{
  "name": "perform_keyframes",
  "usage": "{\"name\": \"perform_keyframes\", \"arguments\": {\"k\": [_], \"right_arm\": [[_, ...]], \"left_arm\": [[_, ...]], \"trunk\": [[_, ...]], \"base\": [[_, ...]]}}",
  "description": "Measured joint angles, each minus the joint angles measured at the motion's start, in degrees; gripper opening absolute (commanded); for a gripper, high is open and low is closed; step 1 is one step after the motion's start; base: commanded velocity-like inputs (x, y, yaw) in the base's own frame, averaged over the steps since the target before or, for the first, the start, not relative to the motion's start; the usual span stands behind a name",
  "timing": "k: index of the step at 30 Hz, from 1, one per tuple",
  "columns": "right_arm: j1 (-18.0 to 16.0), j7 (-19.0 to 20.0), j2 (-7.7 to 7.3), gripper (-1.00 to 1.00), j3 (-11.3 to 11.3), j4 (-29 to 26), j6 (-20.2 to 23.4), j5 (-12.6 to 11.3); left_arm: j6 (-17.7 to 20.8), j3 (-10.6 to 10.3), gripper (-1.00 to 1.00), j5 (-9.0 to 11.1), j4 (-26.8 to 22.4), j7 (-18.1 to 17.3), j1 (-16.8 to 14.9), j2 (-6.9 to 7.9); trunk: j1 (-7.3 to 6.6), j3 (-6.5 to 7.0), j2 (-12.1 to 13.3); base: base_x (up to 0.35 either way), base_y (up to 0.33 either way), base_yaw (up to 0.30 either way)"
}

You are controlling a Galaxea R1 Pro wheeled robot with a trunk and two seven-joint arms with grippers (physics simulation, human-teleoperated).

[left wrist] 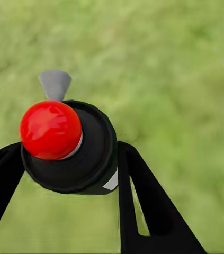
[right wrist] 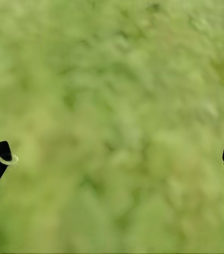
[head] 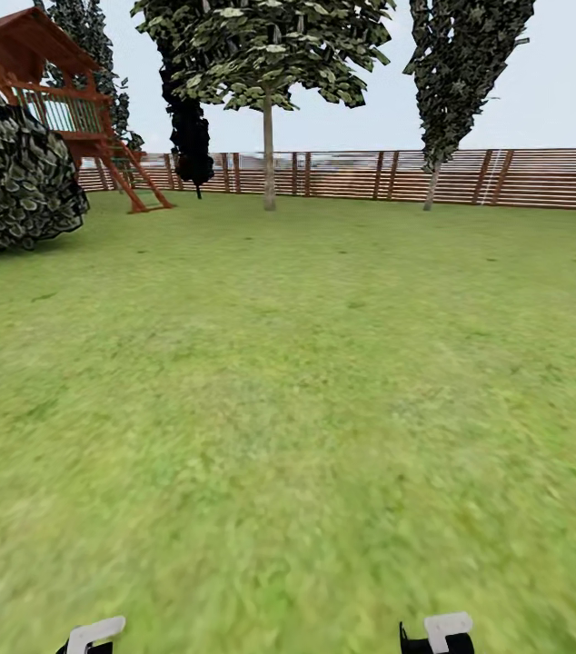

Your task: In the garden, pick up the pesticide atomizer on the floor and spray pesticide onto both trees until each tree trunk is fully covered.

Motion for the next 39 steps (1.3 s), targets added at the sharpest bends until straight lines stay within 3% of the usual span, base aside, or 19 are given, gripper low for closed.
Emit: {"name": "perform_keyframes", "arguments": {"k": [39], "right_arm": [[0.0,0.0,0.0,1.0,0.0,0.0,0.0,0.0]], "left_arm": [[0.0,0.0,-1.0,0.0,0.0,0.0,0.0,0.0]], "trunk": [[0.0,0.0,0.0]], "base": [[0.34,0.0,0.0]]}}
